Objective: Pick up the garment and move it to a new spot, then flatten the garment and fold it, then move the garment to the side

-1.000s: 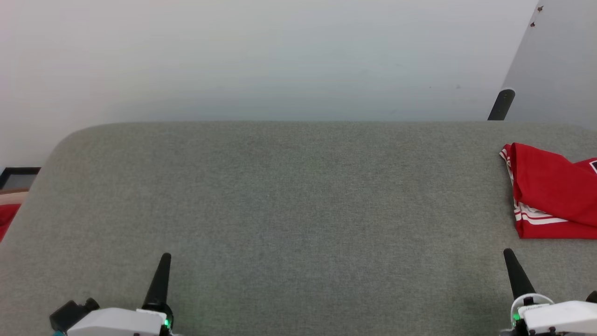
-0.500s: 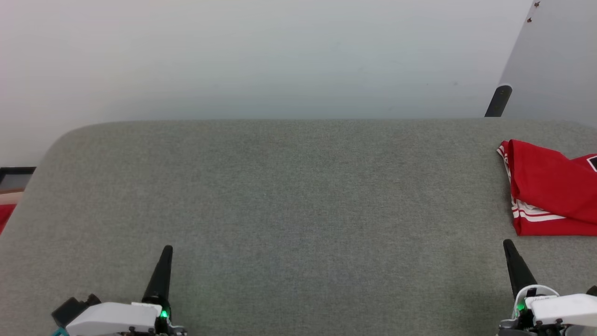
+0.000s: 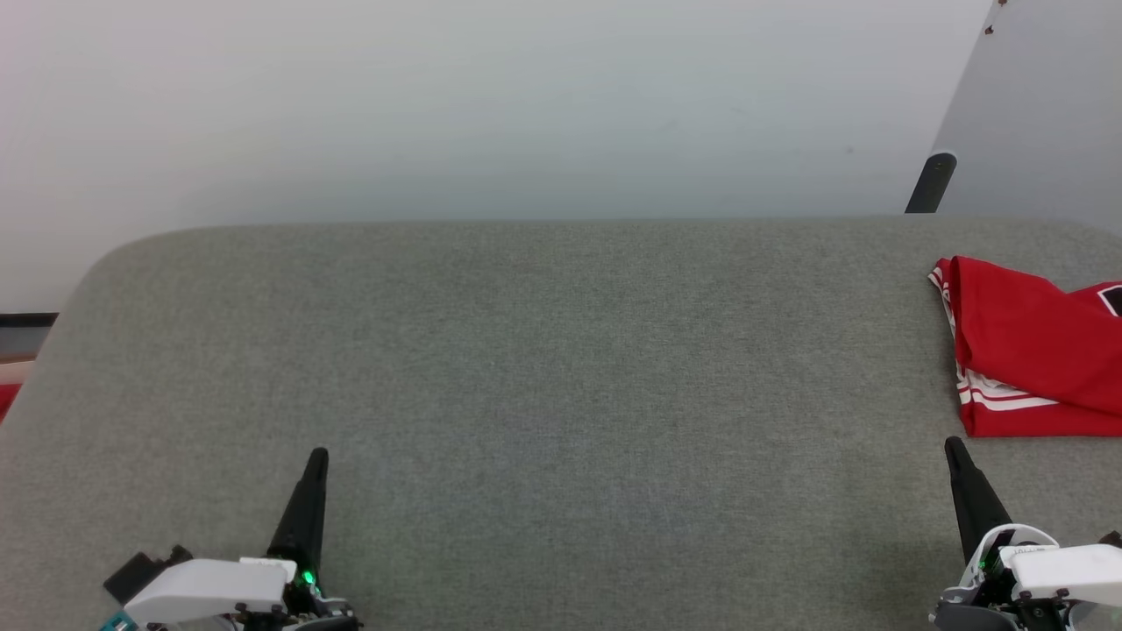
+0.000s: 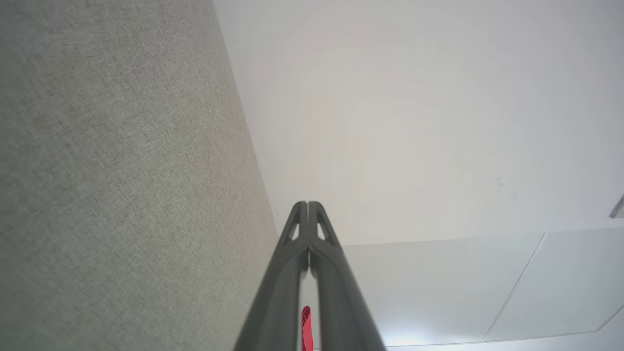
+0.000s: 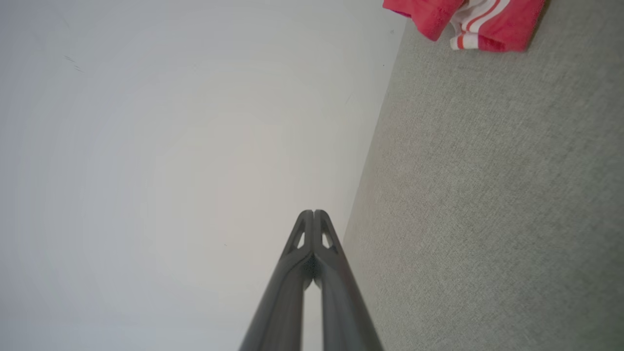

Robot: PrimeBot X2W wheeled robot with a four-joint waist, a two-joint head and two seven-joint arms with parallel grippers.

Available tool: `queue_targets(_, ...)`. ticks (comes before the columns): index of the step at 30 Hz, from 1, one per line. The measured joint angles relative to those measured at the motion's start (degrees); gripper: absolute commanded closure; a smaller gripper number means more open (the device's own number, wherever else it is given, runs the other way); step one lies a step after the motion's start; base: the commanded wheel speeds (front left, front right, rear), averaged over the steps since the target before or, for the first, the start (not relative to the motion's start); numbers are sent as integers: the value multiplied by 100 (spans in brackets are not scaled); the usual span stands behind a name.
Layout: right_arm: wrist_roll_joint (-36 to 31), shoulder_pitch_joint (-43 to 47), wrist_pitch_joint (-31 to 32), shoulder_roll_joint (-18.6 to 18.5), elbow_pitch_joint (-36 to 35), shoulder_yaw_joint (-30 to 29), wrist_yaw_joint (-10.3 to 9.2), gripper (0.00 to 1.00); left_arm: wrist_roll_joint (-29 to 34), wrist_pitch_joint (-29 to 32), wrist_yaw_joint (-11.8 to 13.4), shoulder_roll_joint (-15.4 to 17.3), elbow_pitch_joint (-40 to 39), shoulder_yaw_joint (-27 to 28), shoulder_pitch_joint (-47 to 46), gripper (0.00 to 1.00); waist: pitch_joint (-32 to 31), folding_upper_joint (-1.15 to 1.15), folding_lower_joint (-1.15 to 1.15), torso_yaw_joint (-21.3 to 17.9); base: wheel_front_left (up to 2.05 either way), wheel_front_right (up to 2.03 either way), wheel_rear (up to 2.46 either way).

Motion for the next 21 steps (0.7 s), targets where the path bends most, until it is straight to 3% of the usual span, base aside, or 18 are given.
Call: queue_targets(21,643,-114,143,18,-11,-31,0,100,-539,155,0,-77,1,60,-117,100,52,0,0,-59,0,0,0)
